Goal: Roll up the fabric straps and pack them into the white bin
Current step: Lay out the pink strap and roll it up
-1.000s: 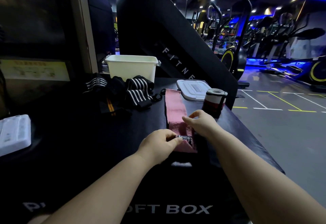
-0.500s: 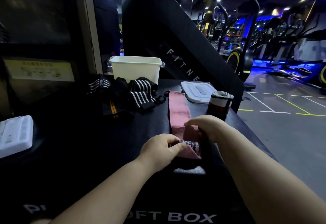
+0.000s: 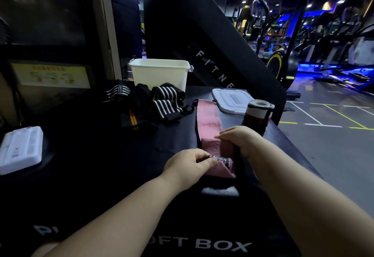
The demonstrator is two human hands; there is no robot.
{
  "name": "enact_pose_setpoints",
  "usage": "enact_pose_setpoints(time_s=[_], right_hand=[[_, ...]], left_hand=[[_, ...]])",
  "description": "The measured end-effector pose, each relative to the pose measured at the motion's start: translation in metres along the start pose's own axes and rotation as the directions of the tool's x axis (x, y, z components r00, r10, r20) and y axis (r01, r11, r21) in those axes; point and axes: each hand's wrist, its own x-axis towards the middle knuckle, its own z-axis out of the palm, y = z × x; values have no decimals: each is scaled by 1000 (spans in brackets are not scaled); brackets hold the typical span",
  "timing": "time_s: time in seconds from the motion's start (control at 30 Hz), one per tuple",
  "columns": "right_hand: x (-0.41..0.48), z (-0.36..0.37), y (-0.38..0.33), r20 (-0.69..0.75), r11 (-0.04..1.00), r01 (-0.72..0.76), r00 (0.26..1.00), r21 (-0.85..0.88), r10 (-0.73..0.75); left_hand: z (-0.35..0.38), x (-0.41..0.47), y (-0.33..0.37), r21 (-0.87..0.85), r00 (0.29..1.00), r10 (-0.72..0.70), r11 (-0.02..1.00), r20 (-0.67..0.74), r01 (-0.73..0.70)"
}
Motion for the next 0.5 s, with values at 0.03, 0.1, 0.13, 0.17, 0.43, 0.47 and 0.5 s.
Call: enact_pose_setpoints(time_s=[0.03,0.1,0.13,0.17,0.43,0.47,0.5], right_hand=[[-1,1,1,12,999,22,1000,34,-23],[-3,3,3,27,993,62,998,103,-65],[-4,4,4,31,990,90,995,109,-94],[-5,4,6,37,987,124,991,101,-129],[-6,9,9,-10,931,350,936,-104,-353],[-5,9,8,-20,918,370,926,-141,-376],[-4,10,9,-30,911,384,919,-150,-392]], left_hand=[[0,0,1,-8,1000,-6,1000,-3,6],[-1,0,1,-36,1000,-11,999,-1,11],[0,0,1,-51,1000,-14,999,5,14],[0,-1,0,-70,1000,-17,997,13,18],[5,3,-6,-196,999,-2,981,48,11],[5,3,-6,-201,999,-4,980,50,14],[5,3,-6,-205,999,-7,979,50,17]])
